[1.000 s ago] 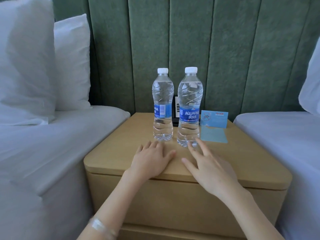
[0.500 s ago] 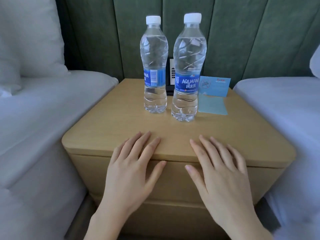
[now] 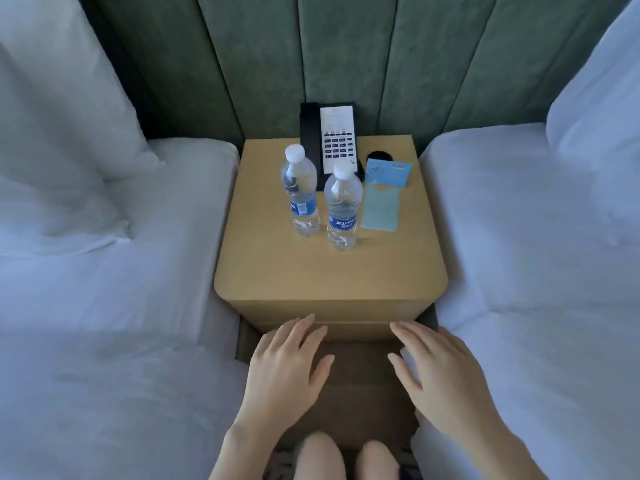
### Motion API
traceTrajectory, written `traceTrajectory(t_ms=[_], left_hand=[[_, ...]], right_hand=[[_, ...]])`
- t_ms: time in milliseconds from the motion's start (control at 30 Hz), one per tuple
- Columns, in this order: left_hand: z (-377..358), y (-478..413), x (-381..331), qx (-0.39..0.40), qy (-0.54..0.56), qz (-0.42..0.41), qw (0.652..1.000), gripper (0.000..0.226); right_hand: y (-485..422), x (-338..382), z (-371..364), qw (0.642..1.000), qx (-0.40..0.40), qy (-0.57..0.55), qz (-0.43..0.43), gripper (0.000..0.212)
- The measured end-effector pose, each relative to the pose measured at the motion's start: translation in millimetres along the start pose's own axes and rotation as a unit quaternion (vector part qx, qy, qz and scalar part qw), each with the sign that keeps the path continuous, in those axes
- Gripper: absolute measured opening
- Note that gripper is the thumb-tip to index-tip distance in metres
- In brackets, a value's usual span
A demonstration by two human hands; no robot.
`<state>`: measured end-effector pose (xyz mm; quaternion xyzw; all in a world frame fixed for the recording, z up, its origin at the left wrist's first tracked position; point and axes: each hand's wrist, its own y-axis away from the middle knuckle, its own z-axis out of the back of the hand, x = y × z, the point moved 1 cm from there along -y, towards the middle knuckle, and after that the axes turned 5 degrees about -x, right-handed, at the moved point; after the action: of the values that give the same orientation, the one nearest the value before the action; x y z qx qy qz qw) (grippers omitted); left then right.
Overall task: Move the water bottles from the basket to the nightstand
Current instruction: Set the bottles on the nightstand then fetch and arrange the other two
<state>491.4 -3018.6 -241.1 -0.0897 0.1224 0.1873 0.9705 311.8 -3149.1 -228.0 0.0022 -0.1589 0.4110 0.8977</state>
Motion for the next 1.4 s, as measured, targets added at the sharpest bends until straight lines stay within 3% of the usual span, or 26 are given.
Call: traceTrajectory(t_ms=[167, 300, 500, 633, 767, 1033, 1400], left_hand=[[138, -23, -60, -0.017, 0.004, -0.070, 0.997, 0.038], [201, -43, -101, -0.021, 0.001, -0.115, 0.993, 0.043], [207, -54, -147, 0.030, 0.032, -0.240, 0.970, 0.046], [192, -46, -176, 0.090, 0.026, -0.361, 0.928, 0.051], [184, -31, -214, 0.151, 0.017, -0.494, 0.856, 0.054], [169, 48, -322, 0.216, 0.028, -0.719, 0.660, 0.060], [185, 303, -457, 0.214, 0.078, -0.905, 0.360, 0.052]], right_hand=[[4, 21, 137, 0.999, -0.034, 0.002, 0.005, 0.048], [14, 21, 216, 0.998, -0.058, 0.032, -0.021, 0.055], [68, 15, 250, 0.986, -0.064, 0.100, -0.113, 0.055], [127, 27, 247, 0.966, -0.042, 0.117, -0.228, 0.060], [201, 50, 243, 0.926, -0.033, 0.123, -0.355, 0.059], [356, 123, 252, 0.800, -0.048, 0.118, -0.586, 0.061], [568, 268, 263, 0.616, -0.118, 0.103, -0.772, 0.060]])
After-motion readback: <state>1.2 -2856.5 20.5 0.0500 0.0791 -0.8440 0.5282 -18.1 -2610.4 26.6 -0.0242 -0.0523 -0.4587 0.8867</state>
